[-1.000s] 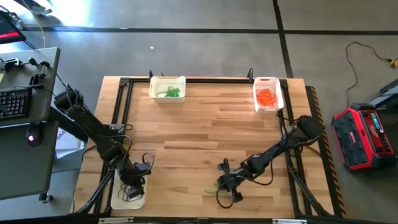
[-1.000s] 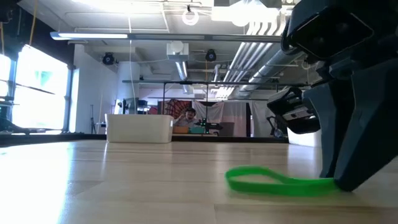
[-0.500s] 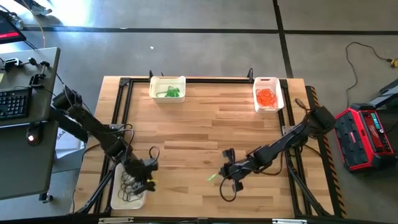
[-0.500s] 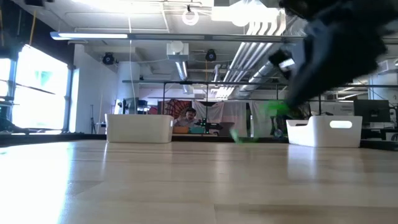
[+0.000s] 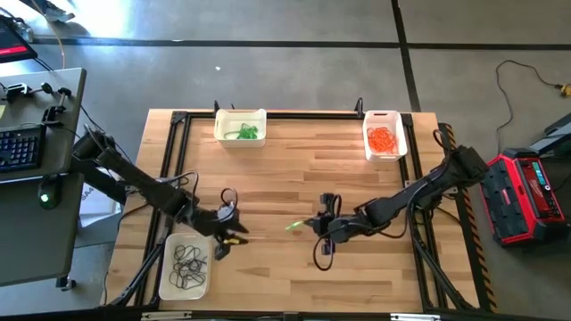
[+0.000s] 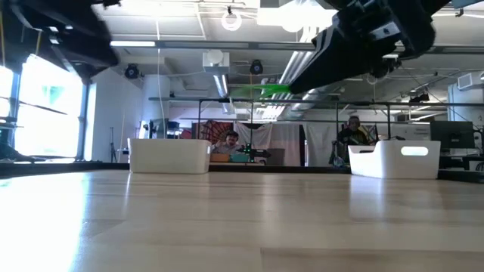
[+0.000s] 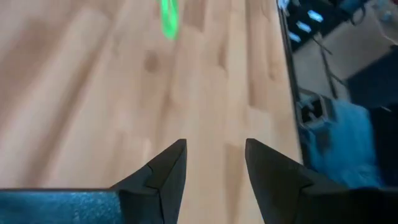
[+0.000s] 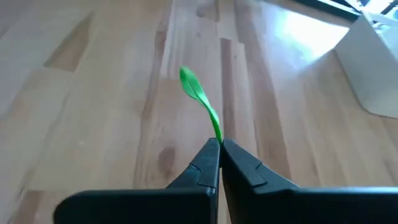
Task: Sort rubber bands into baskets
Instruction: Put the green rubber band into the top left white bin
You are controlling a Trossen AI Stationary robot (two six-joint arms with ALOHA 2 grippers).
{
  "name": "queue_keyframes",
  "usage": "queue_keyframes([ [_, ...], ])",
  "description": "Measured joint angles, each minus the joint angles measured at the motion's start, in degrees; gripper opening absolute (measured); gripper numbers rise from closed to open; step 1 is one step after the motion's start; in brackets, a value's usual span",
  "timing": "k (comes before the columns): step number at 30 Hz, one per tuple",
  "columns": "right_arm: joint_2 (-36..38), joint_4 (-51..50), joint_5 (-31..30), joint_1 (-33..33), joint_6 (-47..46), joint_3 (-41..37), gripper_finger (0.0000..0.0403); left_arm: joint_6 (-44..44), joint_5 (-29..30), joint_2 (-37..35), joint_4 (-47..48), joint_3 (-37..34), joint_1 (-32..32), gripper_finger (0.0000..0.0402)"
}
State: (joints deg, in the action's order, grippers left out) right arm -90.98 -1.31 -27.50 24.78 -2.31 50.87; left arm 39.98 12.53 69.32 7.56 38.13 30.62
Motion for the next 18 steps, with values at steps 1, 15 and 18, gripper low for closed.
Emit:
queue_keyframes([
  [1, 0.0, 0.11, -0.66, -0.19, 0.07, 0.0, 0.0, -1.71, 1.18, 0.01, -0.65, 0.0, -0.56, 0.0159],
  [15, 0.0, 6.86, -4.03, -7.89, 1.28, 0.0, 0.0, -20.5, 17.11, 0.0, -3.36, 0.0, -8.39, 0.0215],
  [18, 0.0, 8.72, -4.01, -9.2, 1.33, 0.0, 0.0, -23.23, 18.39, 0.0, -4.19, 0.0, -9.86, 0.0222],
])
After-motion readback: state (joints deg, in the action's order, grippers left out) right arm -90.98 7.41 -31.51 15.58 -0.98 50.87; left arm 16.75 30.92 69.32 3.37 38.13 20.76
